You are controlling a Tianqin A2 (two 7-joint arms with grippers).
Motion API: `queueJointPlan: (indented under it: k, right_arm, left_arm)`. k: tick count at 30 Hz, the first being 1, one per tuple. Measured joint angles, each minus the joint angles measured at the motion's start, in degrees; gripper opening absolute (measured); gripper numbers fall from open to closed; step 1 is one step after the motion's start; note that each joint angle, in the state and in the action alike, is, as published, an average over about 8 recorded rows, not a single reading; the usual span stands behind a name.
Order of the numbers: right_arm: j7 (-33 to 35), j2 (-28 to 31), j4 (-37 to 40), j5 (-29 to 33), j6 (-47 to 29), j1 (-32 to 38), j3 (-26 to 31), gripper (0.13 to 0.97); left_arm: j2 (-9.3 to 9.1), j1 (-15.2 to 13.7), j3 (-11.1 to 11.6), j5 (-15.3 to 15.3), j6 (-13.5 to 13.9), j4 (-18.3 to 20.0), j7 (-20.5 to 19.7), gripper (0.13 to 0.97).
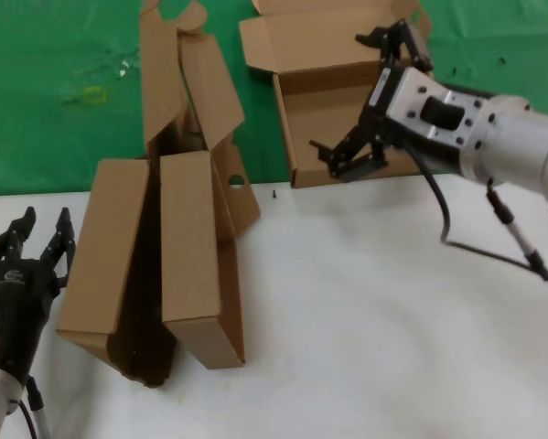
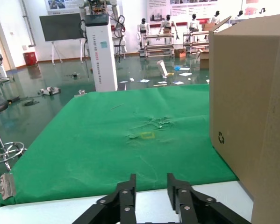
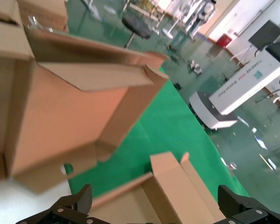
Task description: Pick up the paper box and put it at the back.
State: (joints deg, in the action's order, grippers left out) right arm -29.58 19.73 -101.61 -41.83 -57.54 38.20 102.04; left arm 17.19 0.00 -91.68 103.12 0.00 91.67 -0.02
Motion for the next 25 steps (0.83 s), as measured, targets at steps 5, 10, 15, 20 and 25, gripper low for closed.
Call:
queueJointPlan:
  k: [5,10,15,20,25]
  right_arm:
    - [2.47,-0.21,0.83,-5.12,4.80,-3.17,-0.86,0.947]
    - [4.89,-0.42,1.64,-10.12,9.49,-6.30,-1.70,0.956]
    - [7.34,-0.63,2.47,-15.20,14.26,-9.47,-2.57,0.966]
    - [9.80,-0.84,3.29,-20.29,19.04,-12.63,-3.43,0.966]
    - [11.53,-0.99,3.87,-23.87,22.40,-14.86,-4.03,0.966]
  left_arm:
    - [0.00,0.00,0.00,0.01,0.00,0.00,0.00,0.312]
    - [0.00,0.00,0.00,0.01,0.00,0.00,0.00,0.392]
    - [0.00,0.00,0.00,0.00,0.00,0.00,0.00,0.526]
    - [0.00,0.00,0.00,0.00,0.00,0.00,0.00,0.579]
    - [0.00,0.00,0.00,0.00,0.00,0.00,0.01,0.619]
